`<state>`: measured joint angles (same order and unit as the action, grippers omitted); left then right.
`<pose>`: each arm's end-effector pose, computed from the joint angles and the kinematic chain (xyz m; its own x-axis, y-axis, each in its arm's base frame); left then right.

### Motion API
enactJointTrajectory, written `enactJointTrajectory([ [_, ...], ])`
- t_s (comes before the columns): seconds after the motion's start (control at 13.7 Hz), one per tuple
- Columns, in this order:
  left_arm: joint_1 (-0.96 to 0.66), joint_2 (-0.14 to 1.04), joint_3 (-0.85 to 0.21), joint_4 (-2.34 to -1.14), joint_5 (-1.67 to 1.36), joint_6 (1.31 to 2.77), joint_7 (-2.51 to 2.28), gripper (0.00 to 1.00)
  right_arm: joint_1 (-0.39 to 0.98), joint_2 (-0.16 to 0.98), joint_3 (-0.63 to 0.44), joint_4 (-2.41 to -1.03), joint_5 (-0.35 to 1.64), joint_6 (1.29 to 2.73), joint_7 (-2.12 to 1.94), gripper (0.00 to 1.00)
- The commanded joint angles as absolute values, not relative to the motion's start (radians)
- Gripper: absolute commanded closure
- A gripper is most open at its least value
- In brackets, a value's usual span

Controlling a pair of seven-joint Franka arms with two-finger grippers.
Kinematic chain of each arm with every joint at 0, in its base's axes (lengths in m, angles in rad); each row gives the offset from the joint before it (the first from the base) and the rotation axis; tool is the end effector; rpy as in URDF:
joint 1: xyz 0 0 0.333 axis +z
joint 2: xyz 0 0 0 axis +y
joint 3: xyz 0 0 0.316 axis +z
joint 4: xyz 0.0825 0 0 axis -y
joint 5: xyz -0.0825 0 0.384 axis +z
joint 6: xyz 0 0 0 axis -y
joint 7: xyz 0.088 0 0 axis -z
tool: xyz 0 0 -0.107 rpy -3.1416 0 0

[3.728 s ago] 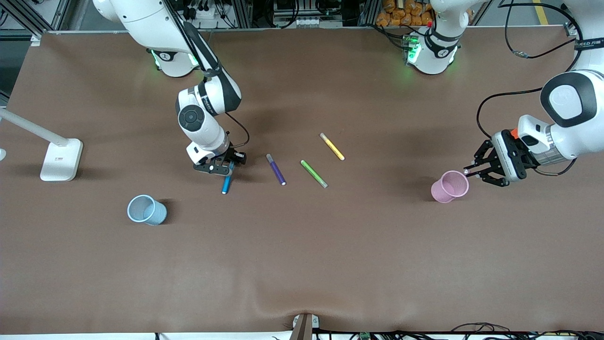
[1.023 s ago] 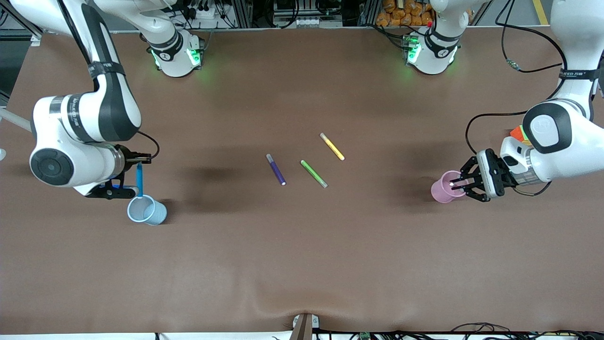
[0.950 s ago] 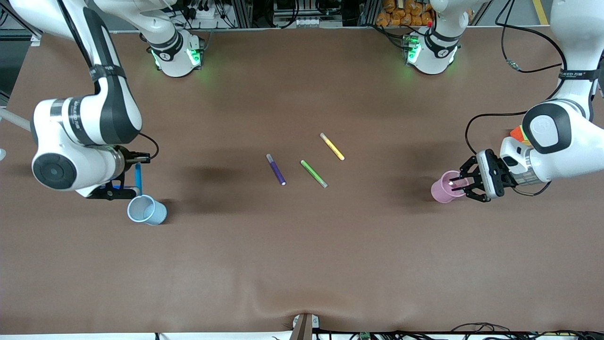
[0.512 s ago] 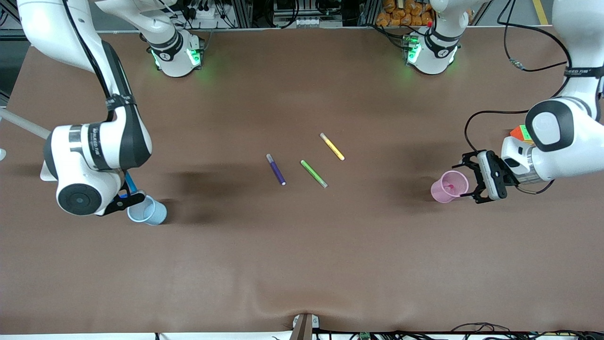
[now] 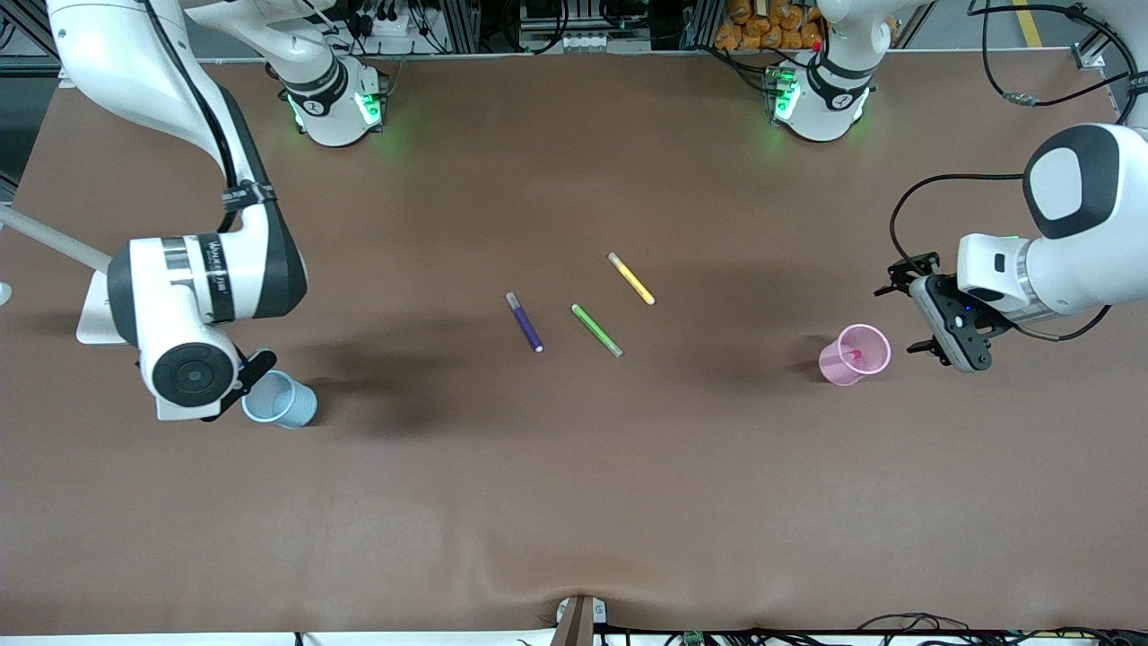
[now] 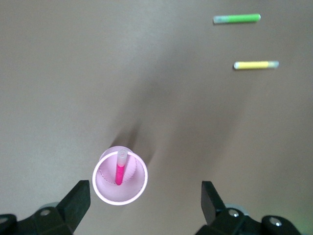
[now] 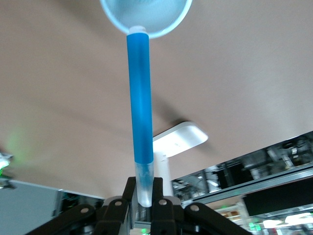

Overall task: Place pink and blue markers in matching cups
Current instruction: 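Lower the pink marker into the pink cup and open the left gripper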

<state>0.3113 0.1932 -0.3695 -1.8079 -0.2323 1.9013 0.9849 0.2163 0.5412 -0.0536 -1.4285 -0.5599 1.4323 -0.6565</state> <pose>0.6002 -0.0407 0.4372 0.5864 -0.7907 0.1759 -0.8048 -0.5443 0.2366 0.6483 0.0489 0.3700 0.4788 0.5287 -0.7009 0.8036 -0.5855 0.1073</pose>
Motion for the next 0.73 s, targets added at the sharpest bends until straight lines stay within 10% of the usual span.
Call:
enactJointTrajectory([
  [0.0, 0.313, 0.201, -0.377, -1.763, -0.207, 1.862, 0.829, 0.0, 0.235, 0.589, -0.052, -1.41, -0.63, 1.485, -0.673, 1.0],
  [0.66, 0.311, 0.206, -0.379, -1.671, -0.198, 1.755, 0.456, 0.0, 0.212, 0.656, -0.052, -1.413, -0.609, 1.506, -0.66, 1.0],
])
